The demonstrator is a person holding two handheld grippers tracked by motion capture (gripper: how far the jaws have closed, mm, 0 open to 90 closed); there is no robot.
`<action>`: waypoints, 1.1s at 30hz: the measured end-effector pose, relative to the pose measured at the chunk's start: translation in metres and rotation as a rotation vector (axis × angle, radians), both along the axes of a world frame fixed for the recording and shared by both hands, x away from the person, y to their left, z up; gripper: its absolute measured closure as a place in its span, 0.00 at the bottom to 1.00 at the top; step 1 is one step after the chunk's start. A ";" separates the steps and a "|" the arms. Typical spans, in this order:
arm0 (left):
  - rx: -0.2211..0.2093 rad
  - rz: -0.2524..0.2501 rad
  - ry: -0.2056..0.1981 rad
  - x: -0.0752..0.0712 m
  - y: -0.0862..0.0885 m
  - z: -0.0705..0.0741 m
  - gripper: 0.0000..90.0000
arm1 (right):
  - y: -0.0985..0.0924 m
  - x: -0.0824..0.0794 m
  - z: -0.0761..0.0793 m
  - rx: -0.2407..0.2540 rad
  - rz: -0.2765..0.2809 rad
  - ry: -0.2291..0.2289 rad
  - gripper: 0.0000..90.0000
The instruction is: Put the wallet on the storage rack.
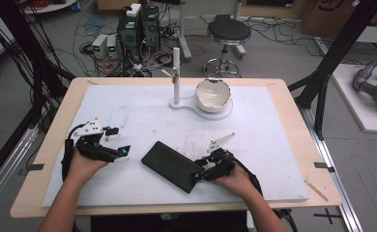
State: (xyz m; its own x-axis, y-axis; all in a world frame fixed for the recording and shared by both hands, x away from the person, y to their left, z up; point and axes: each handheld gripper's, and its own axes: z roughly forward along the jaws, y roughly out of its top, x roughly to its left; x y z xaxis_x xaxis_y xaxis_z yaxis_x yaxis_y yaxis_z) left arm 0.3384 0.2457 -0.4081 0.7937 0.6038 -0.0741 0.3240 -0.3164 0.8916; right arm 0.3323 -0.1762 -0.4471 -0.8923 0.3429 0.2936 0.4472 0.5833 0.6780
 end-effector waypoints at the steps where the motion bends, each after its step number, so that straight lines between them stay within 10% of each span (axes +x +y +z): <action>1: 0.001 0.002 0.000 0.000 0.000 0.000 0.12 | 0.000 0.000 0.000 0.006 -0.005 0.012 0.50; 5: 0.005 0.001 -0.002 0.000 -0.001 0.000 0.12 | -0.006 0.005 -0.002 0.043 -0.041 0.082 0.71; 11: 0.003 0.003 -0.001 0.000 0.000 0.000 0.12 | -0.006 0.003 0.003 0.048 -0.062 0.065 0.89; 33: -0.131 -0.116 0.045 0.002 -0.006 -0.002 0.12 | -0.024 -0.018 0.060 0.086 -0.005 -0.288 0.94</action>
